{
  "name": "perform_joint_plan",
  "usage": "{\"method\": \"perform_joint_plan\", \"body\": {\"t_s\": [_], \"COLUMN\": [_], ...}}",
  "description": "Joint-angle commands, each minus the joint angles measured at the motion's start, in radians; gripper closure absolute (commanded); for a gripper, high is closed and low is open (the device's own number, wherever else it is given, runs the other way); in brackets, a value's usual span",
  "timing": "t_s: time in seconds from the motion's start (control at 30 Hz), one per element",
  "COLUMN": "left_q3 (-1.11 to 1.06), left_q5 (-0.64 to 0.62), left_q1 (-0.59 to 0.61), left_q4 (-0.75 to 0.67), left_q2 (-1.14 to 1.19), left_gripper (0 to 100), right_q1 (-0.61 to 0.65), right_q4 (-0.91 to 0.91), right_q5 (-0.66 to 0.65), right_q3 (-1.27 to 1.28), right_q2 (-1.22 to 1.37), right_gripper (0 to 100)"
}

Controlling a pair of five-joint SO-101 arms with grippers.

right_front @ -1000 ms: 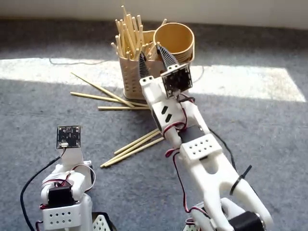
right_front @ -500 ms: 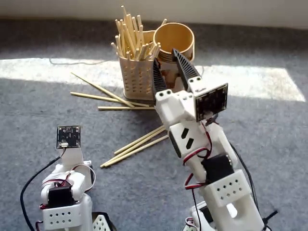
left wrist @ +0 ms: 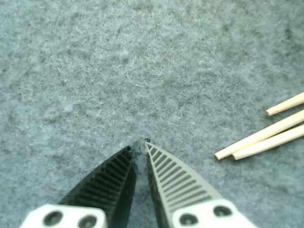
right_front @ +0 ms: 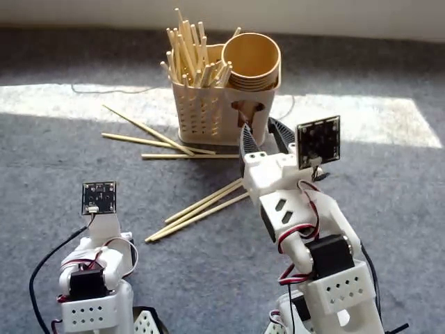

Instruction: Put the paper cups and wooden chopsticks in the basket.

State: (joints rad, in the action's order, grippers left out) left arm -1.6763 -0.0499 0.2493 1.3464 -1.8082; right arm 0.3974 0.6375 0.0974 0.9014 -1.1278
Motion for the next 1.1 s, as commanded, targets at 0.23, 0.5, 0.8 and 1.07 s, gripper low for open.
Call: {"method": "perform_joint_plan", "body": {"t_s": [0.23, 0.5, 0.8, 1.07], "left_q3": [-0.019, -0.019, -0.019, -0.019], "left_q5": [0.005, 0.005, 0.005, 0.005], "left_q1": [0.005, 0.005, 0.005, 0.005], "left_q4": [0.003, 0.003, 0.003, 0.003], "left_q2": [-0.008, -0.008, -0.008, -0.008], "left_gripper": [99, 99, 99, 99], "right_q1": [-0.039, -0.039, -0.038, -0.028], "right_q4": [0.148, 0.147, 0.15, 0.15], "right_q5": [0.193, 0.313, 0.423, 0.52], "right_q3": [-0.018, -0.019, -0.122, -0.239], "right_q2": [0.32, 0.518, 0.75, 0.974], "right_gripper": [83.5, 83.5, 83.5, 83.5]}}
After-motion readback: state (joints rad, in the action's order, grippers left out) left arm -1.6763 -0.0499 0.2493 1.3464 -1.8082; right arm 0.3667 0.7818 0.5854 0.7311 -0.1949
